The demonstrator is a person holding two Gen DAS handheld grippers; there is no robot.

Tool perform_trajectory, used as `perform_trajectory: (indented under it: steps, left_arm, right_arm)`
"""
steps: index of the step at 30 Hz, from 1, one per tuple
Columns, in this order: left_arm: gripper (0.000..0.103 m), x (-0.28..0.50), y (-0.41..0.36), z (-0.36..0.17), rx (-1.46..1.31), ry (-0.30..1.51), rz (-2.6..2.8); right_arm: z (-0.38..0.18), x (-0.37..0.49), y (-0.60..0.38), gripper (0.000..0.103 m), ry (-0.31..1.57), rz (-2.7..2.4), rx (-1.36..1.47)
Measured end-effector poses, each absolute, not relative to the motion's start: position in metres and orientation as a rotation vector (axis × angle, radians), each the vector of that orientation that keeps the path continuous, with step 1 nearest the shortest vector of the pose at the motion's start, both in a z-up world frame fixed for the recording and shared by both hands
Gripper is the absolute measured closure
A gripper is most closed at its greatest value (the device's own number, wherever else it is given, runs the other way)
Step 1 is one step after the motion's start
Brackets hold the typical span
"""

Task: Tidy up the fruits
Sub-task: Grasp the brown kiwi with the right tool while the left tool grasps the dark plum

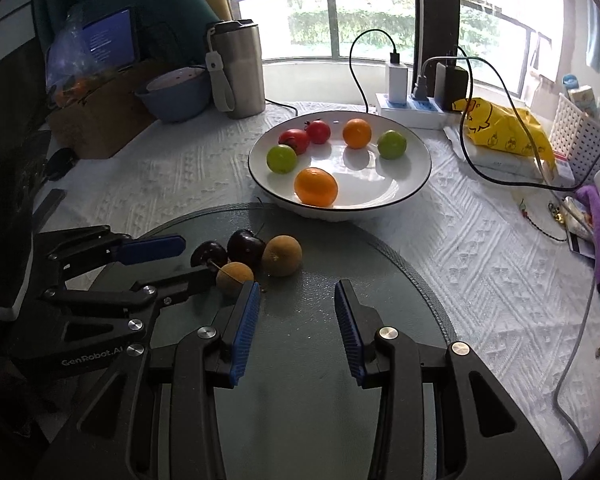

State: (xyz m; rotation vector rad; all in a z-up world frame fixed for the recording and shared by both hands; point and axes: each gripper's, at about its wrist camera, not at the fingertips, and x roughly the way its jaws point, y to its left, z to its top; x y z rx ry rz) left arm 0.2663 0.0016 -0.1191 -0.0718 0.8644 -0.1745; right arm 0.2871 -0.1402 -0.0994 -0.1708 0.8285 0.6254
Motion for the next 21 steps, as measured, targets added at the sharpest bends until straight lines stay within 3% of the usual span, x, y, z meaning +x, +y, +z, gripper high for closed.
perform_trajectory:
  steps: [15,21]
  left_arm:
    - [0.061,0.276,-0.007,-0.120,-0.010,0.873,-0.237]
    - [0.073,0.275,-0.010,-0.120,-0.006,0.872,-0.269]
  right_arm:
    - [-0.105,0.297,-0.148,0.062,0.847,0.621,-0.138]
    - [-0.106,0.292,-0.140,0.062,0.851,0.638,-0.143]
